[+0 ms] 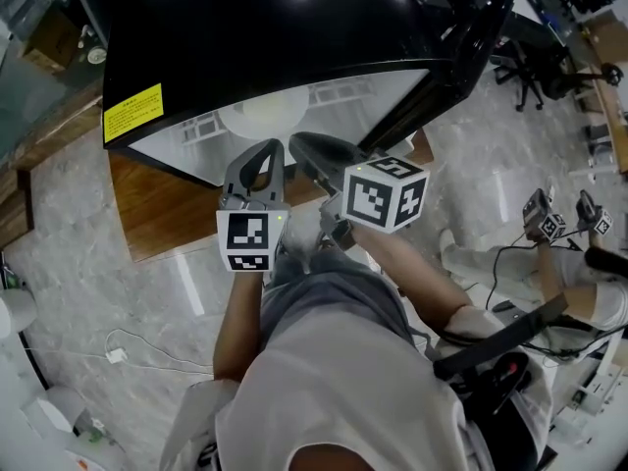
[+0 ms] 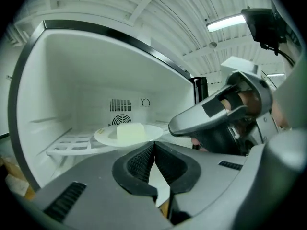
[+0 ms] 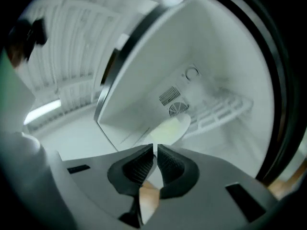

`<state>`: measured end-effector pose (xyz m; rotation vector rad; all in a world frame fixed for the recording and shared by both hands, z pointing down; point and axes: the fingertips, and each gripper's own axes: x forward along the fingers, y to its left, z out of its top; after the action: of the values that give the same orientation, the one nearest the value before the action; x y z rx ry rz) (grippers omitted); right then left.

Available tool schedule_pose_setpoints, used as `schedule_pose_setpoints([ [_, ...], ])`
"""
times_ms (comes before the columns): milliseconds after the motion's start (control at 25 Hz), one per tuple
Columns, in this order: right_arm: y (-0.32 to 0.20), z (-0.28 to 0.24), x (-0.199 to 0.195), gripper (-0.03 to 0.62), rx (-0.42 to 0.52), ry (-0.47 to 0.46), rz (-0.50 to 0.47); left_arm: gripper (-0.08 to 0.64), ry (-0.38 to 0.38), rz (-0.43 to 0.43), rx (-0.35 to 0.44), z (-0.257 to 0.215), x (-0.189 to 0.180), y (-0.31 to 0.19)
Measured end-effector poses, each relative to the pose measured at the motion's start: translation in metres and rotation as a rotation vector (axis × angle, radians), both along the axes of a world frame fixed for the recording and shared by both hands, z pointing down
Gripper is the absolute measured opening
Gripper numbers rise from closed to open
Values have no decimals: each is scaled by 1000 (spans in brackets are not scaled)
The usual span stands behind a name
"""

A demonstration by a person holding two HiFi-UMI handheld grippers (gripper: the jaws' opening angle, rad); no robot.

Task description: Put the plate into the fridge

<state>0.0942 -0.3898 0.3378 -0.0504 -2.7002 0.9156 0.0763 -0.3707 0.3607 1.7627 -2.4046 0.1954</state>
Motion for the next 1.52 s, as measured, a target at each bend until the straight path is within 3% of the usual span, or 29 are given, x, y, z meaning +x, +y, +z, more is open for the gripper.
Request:
schedule_pose_setpoints([
  [120,-7,-13,-3,28,474,-9,50,21,-9,7,1,-2,-4,-8],
  [160,-7,-15,-5,25,573,-11,58,21,-15,5,4,-3,-6,-10],
  [240,-6,-15,-10,21,665,-11,68,21,-39,-11,18,-9,-8,-9],
  [360,-2,-8,-16,20,674,-10,74,21,-64,-66,42,-15,-11,6],
  [640,6,8,-28,20,657,5,60,21,-45,-155,37,-4,-40,18],
  [1520,-33,11,-46,21,657,17,134,20,-60,-54,35,-8,-38,-24],
])
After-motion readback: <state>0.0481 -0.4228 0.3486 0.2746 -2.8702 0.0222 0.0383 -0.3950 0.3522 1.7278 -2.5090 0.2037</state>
